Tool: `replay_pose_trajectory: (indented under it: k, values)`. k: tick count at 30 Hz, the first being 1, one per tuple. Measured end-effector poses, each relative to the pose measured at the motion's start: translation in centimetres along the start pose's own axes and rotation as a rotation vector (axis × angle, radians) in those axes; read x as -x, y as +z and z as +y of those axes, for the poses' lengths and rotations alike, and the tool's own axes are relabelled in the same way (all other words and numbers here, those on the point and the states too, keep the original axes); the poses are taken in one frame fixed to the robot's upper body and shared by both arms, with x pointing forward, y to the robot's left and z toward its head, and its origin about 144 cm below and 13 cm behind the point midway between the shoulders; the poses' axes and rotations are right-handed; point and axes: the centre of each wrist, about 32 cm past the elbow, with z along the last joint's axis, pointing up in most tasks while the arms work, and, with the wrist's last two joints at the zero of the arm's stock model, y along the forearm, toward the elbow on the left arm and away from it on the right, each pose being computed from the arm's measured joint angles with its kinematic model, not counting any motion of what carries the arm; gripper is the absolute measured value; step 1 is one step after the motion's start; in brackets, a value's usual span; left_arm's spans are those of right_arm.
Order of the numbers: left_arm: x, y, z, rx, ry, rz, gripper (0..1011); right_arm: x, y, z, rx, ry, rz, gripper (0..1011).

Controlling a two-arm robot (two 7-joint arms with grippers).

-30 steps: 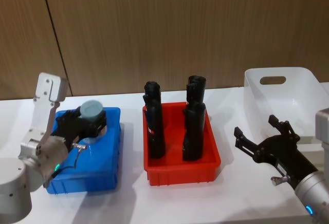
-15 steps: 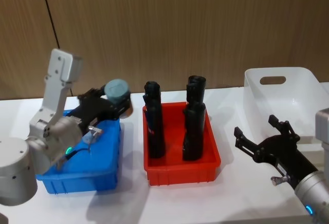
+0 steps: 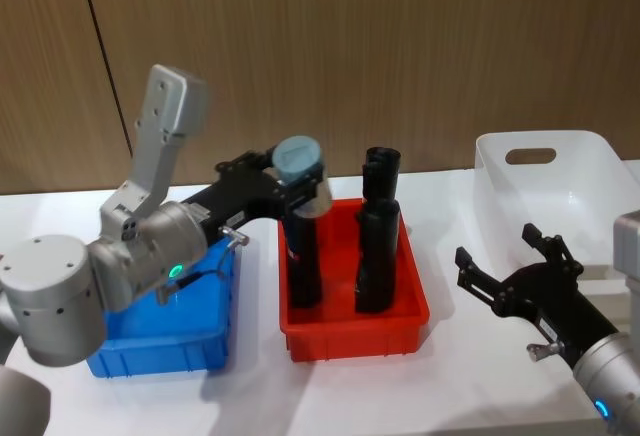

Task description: Pick the cotton swabs from the blue box and place them into the white box.

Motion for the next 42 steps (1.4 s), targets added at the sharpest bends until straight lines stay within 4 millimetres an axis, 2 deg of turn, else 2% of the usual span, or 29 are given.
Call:
replay_pose_trajectory:
  k: [20,42]
  values:
    - [-0.2,2.2,-4.3,-0.011,-0.277,0.070,660,0.0,0.0,0.0,0.000,0.000,0.000,1001]
    - [0.3,5.3,-8.2,-0.074,-0.400,0.072,660,0.0,0.0,0.0,0.000,0.000,0.000,1002]
